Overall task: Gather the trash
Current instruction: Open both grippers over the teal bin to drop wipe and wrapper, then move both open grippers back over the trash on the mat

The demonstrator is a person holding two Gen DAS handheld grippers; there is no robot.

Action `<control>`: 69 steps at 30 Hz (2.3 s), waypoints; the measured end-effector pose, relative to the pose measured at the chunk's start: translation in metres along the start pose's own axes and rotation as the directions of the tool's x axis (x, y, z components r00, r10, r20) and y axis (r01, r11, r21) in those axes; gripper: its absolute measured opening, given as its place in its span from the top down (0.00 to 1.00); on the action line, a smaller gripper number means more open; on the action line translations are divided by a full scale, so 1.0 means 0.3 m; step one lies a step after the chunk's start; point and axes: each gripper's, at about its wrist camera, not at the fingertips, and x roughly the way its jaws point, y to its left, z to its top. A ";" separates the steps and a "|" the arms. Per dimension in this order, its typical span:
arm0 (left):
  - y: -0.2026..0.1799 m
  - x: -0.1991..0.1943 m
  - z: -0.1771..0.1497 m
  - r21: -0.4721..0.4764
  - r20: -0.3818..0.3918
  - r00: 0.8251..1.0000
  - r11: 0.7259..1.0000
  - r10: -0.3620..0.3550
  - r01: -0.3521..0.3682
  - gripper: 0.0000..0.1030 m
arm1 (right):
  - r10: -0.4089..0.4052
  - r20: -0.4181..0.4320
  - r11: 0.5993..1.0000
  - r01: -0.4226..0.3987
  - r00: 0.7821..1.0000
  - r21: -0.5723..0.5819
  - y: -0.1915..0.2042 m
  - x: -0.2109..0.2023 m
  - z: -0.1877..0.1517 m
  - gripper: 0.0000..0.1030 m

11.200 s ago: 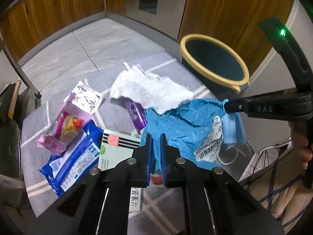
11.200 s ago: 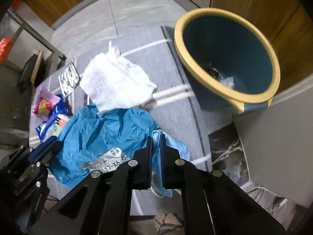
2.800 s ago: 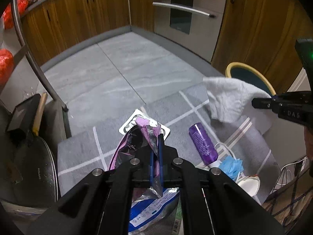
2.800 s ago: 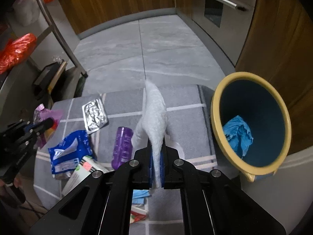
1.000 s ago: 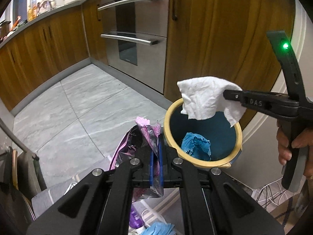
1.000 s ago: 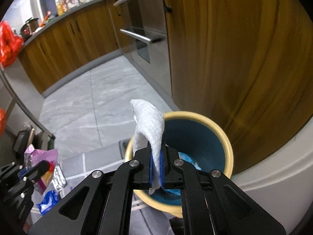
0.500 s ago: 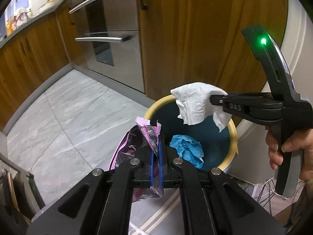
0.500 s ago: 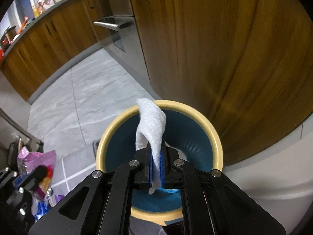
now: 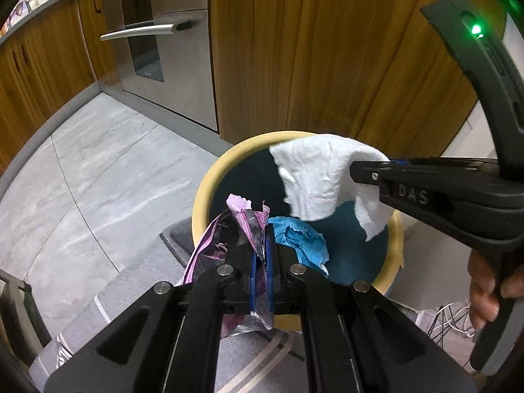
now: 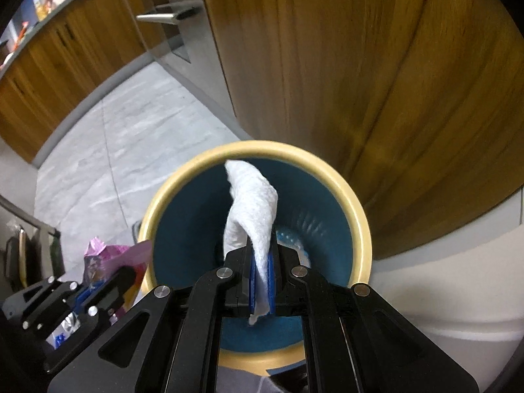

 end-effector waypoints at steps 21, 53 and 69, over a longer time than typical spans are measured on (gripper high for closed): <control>-0.007 0.007 0.017 -0.034 0.029 0.999 0.999 -0.020 0.021 0.81 | 0.017 0.000 1.000 -0.017 1.000 0.019 -0.012 -0.003 -0.001 0.90; 0.226 -0.301 -0.171 -0.213 0.101 0.984 0.969 0.148 -0.124 0.06 | 0.077 0.134 0.997 -0.074 0.988 -0.026 0.059 -0.115 0.007 0.06; 0.438 -0.609 -0.411 -0.295 0.097 0.935 0.907 0.341 -0.300 0.06 | 0.124 0.231 0.974 -0.074 0.965 -0.213 0.244 -0.227 -0.046 0.05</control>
